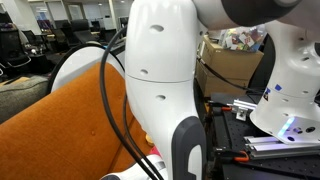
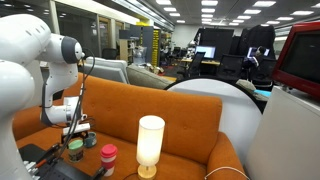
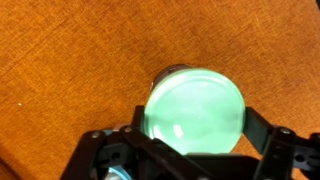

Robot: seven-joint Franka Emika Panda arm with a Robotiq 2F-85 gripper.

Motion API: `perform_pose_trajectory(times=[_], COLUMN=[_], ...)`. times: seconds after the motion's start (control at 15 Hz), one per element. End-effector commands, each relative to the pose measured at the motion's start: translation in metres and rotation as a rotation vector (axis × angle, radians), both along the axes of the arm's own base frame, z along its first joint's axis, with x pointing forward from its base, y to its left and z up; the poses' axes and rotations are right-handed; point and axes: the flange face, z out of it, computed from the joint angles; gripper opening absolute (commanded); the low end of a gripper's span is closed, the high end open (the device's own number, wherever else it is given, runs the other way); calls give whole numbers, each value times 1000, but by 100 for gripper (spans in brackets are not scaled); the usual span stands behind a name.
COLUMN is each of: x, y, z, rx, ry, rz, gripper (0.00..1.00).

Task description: Put the green lid on the clear bottle

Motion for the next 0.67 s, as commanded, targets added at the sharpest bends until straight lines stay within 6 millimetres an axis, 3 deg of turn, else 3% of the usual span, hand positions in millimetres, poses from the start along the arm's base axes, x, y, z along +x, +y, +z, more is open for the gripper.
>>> perform_pose_trajectory(times=[0.0,0.33,0.4,0.47,0.6], x=[5,7,8,9,11], y=[-3,-3,-4,-5,-7], z=[-9,-14,-14,-14,-15], rx=[39,62,65,69,74], ry=[3,25,27,29,29], rz=[28,37,34,31,29], gripper=[69,69,93,99,100])
